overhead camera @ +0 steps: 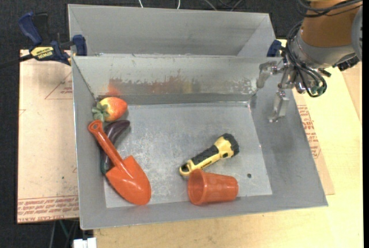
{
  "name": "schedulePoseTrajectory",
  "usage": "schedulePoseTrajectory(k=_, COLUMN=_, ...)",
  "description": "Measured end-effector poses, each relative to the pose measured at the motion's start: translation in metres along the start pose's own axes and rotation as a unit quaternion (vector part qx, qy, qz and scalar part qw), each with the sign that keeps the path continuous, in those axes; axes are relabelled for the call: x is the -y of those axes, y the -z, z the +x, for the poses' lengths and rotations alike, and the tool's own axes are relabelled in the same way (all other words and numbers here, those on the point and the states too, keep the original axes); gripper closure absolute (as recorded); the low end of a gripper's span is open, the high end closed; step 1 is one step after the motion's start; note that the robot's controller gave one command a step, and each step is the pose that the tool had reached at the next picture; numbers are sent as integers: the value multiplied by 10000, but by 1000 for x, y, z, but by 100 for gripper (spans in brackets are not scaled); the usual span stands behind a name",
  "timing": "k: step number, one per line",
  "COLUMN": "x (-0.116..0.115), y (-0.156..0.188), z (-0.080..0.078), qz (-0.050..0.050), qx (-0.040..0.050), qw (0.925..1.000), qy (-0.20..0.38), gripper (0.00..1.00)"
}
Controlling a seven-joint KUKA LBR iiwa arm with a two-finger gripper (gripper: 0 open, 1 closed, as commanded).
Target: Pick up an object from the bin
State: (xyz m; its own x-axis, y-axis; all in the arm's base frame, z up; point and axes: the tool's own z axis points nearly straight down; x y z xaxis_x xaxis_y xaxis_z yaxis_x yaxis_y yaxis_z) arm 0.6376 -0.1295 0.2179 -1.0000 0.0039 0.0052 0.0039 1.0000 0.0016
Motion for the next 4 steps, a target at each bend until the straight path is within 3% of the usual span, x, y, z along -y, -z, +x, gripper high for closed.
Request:
schedulePoseTrajectory(k=1, x=-1, y=5, z=-2, qz=6, qx=39, qw=10000, qy=18, gripper=0)
schedulePoseTrajectory(k=2, x=-57, y=-90, z=23, qz=15, qx=52, qw=9738, qy=2274, gripper=0)
schedulePoseTrajectory(k=3, x=-77, y=-75, z=55, qz=4, qx=40, qw=9898, qy=1421, gripper=0)
schedulePoseTrajectory(k=4, x=-118, y=-101, z=43, qz=7, qx=36, qw=9229, qy=3850, gripper=0)
